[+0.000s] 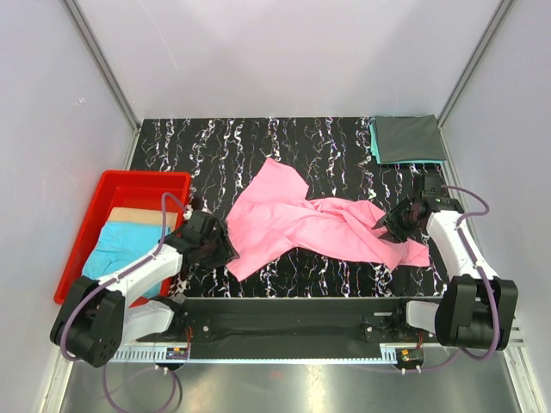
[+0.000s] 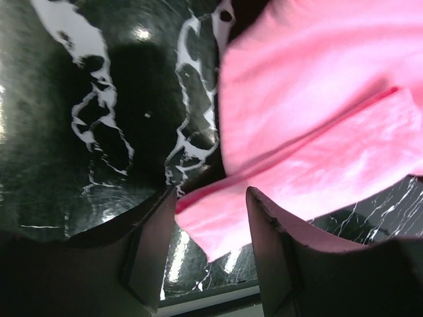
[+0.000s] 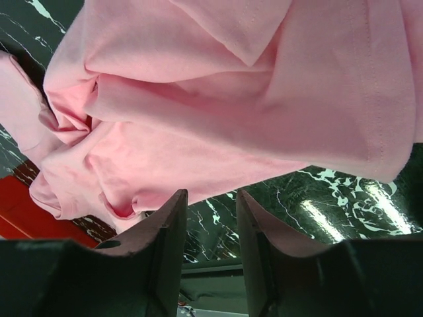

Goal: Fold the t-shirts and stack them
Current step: Flatten the tshirt out

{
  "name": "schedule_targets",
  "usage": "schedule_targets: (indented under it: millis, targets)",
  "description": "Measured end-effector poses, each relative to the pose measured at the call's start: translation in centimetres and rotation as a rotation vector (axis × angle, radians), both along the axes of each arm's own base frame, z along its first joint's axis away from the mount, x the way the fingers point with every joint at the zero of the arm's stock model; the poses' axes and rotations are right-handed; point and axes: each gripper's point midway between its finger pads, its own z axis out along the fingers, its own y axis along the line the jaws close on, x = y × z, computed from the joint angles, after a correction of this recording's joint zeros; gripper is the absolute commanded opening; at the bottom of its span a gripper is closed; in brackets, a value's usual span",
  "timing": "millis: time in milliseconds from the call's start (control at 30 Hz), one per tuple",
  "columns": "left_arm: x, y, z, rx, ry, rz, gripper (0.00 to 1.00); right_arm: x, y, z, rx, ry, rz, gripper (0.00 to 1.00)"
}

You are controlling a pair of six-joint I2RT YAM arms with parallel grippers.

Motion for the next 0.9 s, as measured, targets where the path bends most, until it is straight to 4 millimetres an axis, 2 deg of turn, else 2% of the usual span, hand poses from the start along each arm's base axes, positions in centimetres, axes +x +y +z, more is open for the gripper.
schedule_targets:
  millis: [167,367,633,767,900]
  targets:
    - [-0.5,-0.8,0.0,0.012,-0.01,-0.024,0.53,-0.3,-0.1,0.5,-0.009,-0.007,-0.005,0.43]
    - [-0.5,-0.7,0.0,0.025,-0.02,-0.013,0.53,-0.4,-0.1,1.0,-0.011,-0.026,-0.003,0.43]
    - [-1.7,1.3,0.2,0.111,-0.02,-0.003,0.53,-0.5,-0.1,0.7,-0.008,-0.018,-0.003,0.43]
    - [-1.8,1.7,0.5,0.124,-0.042,-0.02,0.53,-0.9,0.0,0.3,-0.004,-0.006,-0.002,0.43]
    - [-2.2,1.9,-0.2,0.141,-0.022,-0.033,0.49,-0.9,0.3,0.3,0.01,-0.007,0.004,0.43]
